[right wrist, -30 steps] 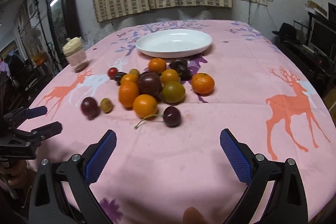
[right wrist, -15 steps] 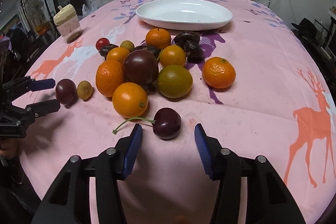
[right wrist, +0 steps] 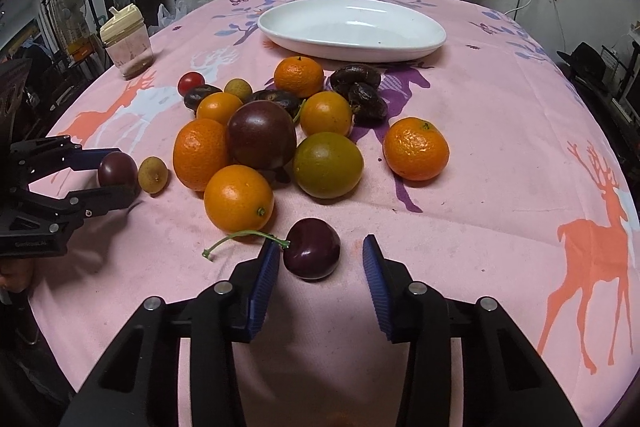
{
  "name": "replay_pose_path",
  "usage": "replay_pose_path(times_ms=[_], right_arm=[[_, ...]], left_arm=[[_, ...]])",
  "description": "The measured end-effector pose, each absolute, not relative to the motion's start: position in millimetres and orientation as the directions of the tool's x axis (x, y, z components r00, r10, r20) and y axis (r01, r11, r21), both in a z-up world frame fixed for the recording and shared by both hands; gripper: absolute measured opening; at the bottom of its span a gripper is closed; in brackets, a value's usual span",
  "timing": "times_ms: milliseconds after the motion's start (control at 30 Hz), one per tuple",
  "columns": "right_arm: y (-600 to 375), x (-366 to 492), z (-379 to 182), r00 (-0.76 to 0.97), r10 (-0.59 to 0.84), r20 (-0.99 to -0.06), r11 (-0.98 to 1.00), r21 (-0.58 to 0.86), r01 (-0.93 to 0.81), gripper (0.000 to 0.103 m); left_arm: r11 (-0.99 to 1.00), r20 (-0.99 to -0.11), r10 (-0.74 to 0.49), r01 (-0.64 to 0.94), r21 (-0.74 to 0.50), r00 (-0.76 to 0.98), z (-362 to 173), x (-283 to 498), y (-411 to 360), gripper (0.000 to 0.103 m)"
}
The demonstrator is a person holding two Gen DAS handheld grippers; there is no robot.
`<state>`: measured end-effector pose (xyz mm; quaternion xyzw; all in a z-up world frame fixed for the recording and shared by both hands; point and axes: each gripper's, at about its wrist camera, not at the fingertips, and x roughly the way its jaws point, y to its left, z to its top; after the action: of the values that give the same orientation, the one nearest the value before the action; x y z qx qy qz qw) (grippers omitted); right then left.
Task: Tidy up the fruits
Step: 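Grasp a dark cherry with the right tool while the left tool grasps a dark cherry, then carry both cherries over the white plate and open both tools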
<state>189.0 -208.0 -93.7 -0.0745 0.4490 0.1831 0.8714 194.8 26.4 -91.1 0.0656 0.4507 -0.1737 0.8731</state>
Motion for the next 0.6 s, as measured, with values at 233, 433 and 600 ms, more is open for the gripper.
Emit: replay_pose_path(times_ms=[233, 433, 600], right_arm=[[-213.0, 185.5, -90.4, 0.528, 0.249, -0.812, 0.923, 0.035, -0.383, 0.027], [-221.8, 212.2, -44.9, 0.567, 0.380, -0.731, 0.906, 0.171, -0.388, 0.027], [-202.7, 284.7, -20.8, 0.645, 0.380, -0.663, 0.918, 0.183, -0.353, 0.027]], left_arm=[[0.927, -0.821, -0.241, 0.373, -0.037, 0.517, -93.2, 192.2, 23.4, 0.039], [0.919, -0.769, -0.320, 0.377, -0.111, 0.553, -51.9, 215.9, 37.0, 0.039], [0.933, -0.719, -0.323, 0.336, -0.131, 0.616, -21.0, 290.8, 28.0, 0.039]])
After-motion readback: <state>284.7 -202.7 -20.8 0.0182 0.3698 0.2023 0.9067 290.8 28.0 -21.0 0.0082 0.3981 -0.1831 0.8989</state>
